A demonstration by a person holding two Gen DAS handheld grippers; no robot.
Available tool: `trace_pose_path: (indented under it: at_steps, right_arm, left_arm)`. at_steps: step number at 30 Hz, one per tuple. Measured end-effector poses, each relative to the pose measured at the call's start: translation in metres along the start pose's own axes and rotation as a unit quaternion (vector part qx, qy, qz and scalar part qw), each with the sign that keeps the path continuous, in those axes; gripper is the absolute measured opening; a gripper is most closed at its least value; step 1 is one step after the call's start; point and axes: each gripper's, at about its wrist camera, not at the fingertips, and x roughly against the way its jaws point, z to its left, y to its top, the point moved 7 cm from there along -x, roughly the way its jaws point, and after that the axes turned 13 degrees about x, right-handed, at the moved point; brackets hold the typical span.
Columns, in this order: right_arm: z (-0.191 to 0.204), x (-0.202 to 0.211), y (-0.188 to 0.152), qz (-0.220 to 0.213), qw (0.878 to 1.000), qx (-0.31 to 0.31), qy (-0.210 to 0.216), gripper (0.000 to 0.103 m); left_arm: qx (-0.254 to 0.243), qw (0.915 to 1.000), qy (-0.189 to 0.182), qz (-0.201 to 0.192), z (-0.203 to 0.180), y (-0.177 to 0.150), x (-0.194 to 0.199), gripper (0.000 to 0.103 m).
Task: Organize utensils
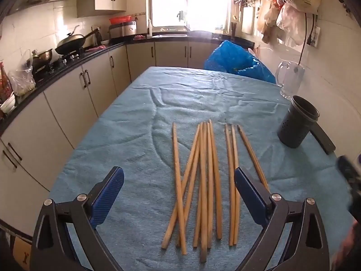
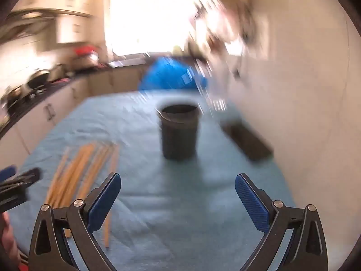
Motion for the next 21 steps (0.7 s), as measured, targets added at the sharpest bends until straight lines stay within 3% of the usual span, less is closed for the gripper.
trace_pose_path:
  at_steps: [4,10,21]
  right_arm:
    - [0.018,0.023,0.011,-0.065,0.997,0.029,0.021,0.103]
    - [0.036,0.015,0.004,-0.047,0.997,0.039,0.052,0.103]
    - [0.039,0.021,-0.002,-0.030,0.998,0.033,0.039,0.103]
  left_arm:
    - [-0.002,0.9997,0.017,-0.015,0.009,0.000,0.009,0.098]
    - [0.006,0.9994,0.028,-0.021,0.020,0.000,0.019,0.098]
    - [0.009,0.9995,0.024,-0.019,0.023,-0.002,0.021,0.098]
